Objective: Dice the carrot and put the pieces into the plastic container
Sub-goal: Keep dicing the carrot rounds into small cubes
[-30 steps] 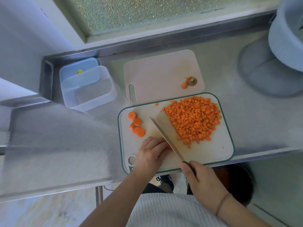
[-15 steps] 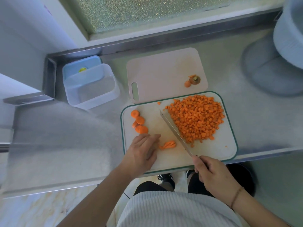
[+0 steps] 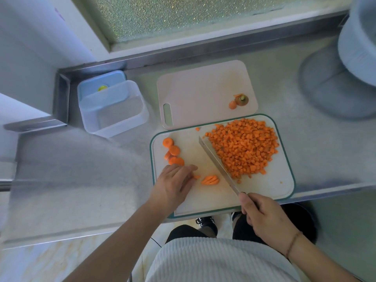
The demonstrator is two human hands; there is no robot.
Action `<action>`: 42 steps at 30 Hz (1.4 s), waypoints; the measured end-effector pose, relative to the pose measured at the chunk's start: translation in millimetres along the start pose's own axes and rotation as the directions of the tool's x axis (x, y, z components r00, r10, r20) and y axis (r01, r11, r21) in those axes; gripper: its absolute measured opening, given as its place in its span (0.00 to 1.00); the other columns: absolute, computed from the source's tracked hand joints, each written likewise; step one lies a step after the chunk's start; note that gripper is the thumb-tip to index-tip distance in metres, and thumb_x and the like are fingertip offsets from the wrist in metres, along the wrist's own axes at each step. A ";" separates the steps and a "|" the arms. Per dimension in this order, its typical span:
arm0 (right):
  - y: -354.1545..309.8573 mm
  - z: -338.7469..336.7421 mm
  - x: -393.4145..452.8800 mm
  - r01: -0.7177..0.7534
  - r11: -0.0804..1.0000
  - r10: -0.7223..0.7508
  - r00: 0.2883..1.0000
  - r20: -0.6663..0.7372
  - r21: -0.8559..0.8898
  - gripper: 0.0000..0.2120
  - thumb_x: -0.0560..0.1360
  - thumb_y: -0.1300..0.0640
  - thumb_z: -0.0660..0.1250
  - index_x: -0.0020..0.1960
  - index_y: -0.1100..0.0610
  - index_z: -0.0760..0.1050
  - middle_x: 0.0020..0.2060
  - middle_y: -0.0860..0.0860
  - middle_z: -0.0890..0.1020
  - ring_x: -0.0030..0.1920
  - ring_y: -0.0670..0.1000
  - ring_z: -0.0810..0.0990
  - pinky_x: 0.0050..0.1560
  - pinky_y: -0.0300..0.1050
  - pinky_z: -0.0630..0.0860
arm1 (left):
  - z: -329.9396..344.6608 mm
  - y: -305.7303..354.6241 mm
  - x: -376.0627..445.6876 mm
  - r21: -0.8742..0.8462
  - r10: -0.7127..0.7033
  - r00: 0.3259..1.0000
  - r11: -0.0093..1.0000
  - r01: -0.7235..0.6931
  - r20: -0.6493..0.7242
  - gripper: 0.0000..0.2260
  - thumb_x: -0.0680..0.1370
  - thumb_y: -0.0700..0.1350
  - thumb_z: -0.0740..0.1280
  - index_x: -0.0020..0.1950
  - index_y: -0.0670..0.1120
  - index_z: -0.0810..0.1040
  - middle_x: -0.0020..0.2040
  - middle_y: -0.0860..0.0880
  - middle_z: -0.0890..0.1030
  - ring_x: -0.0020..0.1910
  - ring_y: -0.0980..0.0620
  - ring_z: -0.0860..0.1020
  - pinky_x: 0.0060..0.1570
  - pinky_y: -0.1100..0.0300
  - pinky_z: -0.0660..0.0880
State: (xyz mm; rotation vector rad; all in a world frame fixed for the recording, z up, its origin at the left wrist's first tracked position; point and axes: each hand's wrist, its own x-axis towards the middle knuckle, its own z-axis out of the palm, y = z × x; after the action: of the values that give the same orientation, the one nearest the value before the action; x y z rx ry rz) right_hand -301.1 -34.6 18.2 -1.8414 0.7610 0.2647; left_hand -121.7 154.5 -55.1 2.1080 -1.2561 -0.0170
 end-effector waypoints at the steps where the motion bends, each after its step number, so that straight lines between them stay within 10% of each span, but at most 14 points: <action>1: -0.4 0.2 0.1 -0.003 1.000 0.003 1.000 -0.001 0.008 0.26 0.75 0.39 0.54 0.35 0.62 0.70 0.20 0.46 0.68 0.22 0.43 0.65 0.27 0.34 0.62 | 0.8 2.7 5.3 -0.013 -0.026 0.999 1.000 0.026 -0.028 0.08 0.79 0.43 0.69 0.57 0.43 0.79 0.42 0.48 0.83 0.43 0.49 0.79 0.49 0.53 0.76; 20: -2.5 -3.3 0.4 -0.034 0.998 0.033 0.999 0.026 0.052 0.26 0.73 0.38 0.54 0.35 0.61 0.70 0.19 0.46 0.67 0.21 0.43 0.64 0.26 0.33 0.61 | 16.1 10.8 21.7 -0.097 0.299 0.940 0.953 -0.286 0.164 0.09 0.78 0.44 0.74 0.54 0.40 0.84 0.54 0.42 0.81 0.50 0.42 0.79 0.55 0.51 0.77; 29: 5.2 -6.5 1.4 0.053 0.994 -0.054 0.999 -0.008 -0.096 0.29 0.73 0.35 0.52 0.36 0.62 0.70 0.24 0.49 0.69 0.26 0.45 0.67 0.29 0.38 0.64 | 37.6 31.5 15.8 -0.093 0.096 0.992 0.990 -0.104 -0.087 0.02 0.74 0.35 0.75 0.43 0.38 0.84 0.46 0.44 0.82 0.45 0.46 0.79 0.50 0.55 0.79; 42: -8.4 -5.4 -0.2 0.070 0.994 -0.071 0.997 -0.003 -0.082 0.25 0.73 0.35 0.52 0.33 0.55 0.67 0.23 0.48 0.71 0.26 0.45 0.69 0.29 0.40 0.66 | 41.3 32.6 13.2 -0.052 0.121 0.990 0.991 -0.126 -0.078 0.05 0.73 0.39 0.76 0.44 0.37 0.83 0.46 0.41 0.81 0.43 0.41 0.80 0.48 0.50 0.78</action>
State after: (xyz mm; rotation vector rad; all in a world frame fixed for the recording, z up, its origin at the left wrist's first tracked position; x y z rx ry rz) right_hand -297.0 -37.5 26.8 -1.9426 0.6965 0.2481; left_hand -153.7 111.8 -64.9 1.9613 -1.3235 0.0794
